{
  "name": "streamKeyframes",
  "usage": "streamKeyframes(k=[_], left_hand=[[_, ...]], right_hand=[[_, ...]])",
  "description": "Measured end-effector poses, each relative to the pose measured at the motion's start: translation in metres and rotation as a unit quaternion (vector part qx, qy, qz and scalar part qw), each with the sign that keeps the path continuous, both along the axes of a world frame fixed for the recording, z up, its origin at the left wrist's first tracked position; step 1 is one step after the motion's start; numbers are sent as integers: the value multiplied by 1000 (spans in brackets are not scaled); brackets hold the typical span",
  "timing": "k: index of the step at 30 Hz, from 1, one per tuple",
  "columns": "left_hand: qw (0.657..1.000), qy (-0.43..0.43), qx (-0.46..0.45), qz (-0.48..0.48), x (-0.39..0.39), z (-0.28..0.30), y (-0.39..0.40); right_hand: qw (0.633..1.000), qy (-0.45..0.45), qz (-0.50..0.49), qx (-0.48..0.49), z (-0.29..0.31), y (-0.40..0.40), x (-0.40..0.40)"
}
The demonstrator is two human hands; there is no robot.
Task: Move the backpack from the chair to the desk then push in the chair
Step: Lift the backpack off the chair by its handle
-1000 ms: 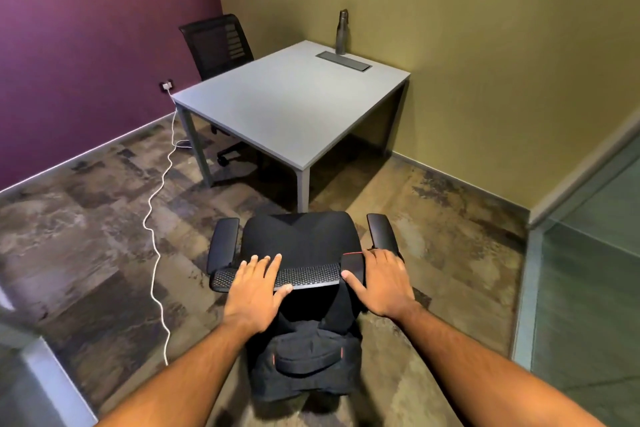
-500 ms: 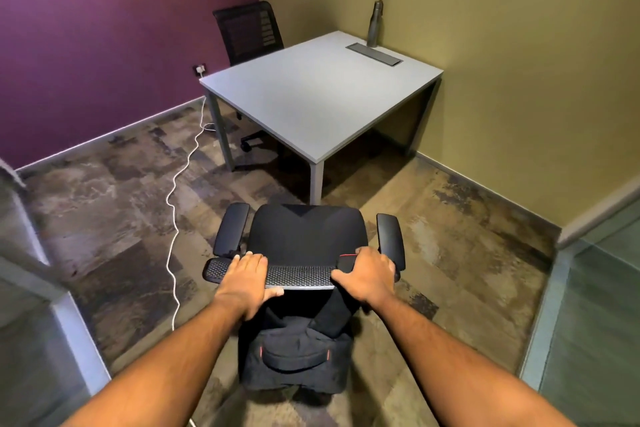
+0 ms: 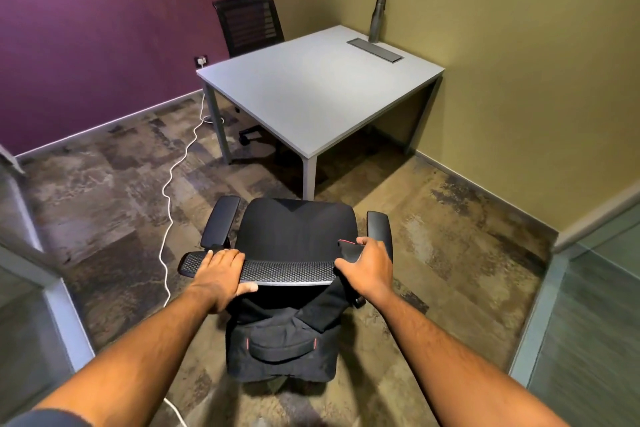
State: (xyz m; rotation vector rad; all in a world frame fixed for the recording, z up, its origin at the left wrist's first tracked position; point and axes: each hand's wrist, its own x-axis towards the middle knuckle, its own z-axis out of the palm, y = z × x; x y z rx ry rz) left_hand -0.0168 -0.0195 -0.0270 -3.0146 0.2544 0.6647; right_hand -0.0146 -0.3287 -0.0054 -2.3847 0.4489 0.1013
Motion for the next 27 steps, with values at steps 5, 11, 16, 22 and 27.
streamKeyframes(k=[5,11,16,22,27], left_hand=[[1000,-8,-5,1,1,-1,-1],[1000,-8,-23,16,2,0,-5],[998,34,-49,17,3,5,-6],[998,50,-4,-28,3,10,-3],[999,38,-19,-25,2,6,0]], right_hand=[[992,-5,-109,59,-11,-24,-9],[958,42,-246,142,-34,-47,-32],[946,53,-283,148,-48,-36,-45],[945,104,-284,126,-66,-18,-59],[947,150,-266,97,-91,-4,-76]])
